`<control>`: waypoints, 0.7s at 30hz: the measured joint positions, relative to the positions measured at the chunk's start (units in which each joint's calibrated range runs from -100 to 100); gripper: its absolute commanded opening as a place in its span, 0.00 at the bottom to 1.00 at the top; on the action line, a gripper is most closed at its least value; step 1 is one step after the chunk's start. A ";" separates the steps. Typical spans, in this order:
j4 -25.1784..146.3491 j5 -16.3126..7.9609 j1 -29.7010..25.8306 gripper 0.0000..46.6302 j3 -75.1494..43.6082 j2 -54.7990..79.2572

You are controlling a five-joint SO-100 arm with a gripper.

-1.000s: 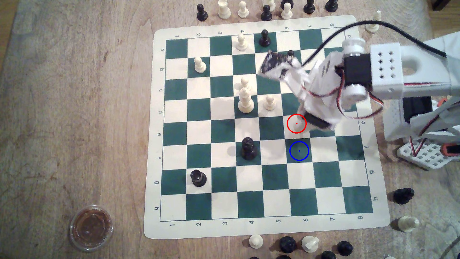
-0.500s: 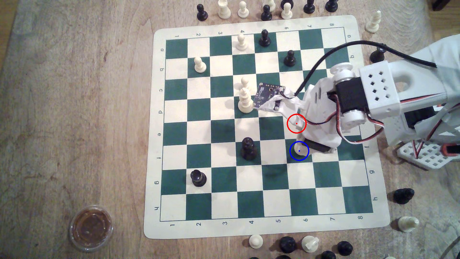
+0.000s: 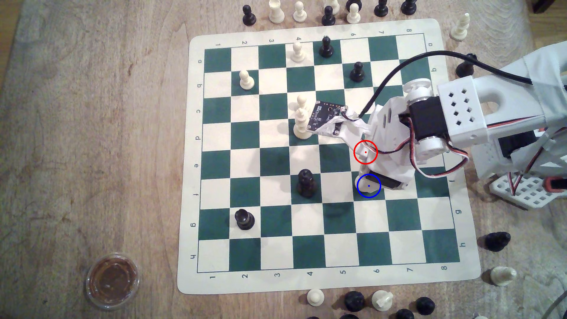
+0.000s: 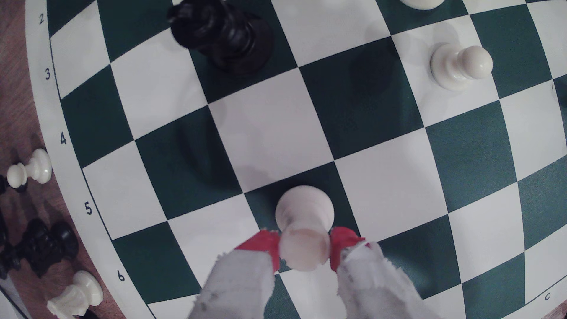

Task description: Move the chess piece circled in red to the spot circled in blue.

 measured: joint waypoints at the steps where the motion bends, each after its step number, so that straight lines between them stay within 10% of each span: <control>1: 0.00 0.00 0.00 0.09 0.00 0.00; 11: 0.00 0.00 -0.59 0.10 -0.18 2.68; 21: 0.00 0.24 -0.81 0.45 -0.09 2.85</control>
